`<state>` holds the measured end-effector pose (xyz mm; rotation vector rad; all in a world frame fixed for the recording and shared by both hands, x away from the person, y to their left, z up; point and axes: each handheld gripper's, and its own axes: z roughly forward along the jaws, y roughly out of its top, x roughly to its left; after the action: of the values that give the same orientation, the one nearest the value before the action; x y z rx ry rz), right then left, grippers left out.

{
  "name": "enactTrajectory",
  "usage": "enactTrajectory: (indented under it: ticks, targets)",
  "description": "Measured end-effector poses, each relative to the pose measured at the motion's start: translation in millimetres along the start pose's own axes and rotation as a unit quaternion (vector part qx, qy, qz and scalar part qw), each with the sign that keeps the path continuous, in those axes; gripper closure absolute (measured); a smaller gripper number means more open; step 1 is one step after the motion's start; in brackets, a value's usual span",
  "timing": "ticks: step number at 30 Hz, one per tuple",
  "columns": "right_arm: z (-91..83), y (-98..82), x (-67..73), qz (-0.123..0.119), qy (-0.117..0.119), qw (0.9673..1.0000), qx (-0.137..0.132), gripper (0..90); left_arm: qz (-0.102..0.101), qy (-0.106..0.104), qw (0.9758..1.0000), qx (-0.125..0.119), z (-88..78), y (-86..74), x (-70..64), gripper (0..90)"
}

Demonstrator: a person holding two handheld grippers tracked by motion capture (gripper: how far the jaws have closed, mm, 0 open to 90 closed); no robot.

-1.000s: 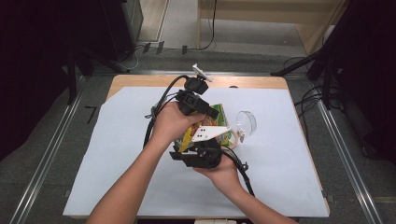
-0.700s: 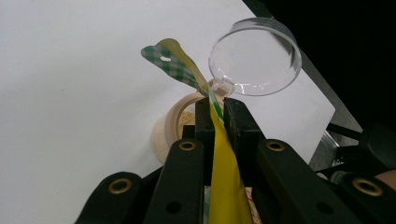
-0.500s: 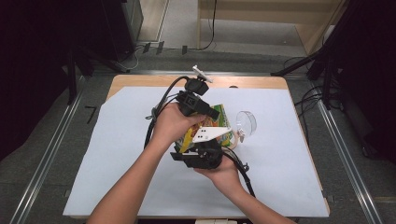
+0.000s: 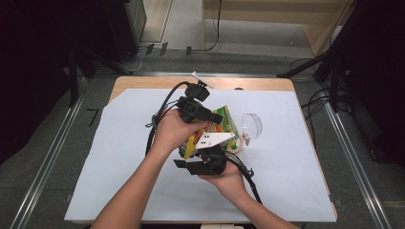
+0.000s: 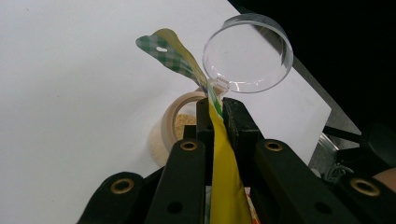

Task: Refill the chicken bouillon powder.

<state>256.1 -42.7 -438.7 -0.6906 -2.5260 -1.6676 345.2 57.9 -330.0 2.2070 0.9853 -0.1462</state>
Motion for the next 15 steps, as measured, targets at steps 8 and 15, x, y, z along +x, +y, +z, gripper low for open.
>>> enactTrajectory:
  ticks: [8,15]
  targets:
    - [6.5,-7.4,-1.3,-0.001,-0.002,1.0000,0.006,55.5,0.013,-0.006,0.9997,-0.022,-4.3,-12.6,3.5,87.0]
    - [12.2,-13.7,-1.2,-0.006,-0.004,1.0000,0.006,51.4,0.027,0.005,0.9992,-0.030,-9.3,-23.0,1.1,87.4]
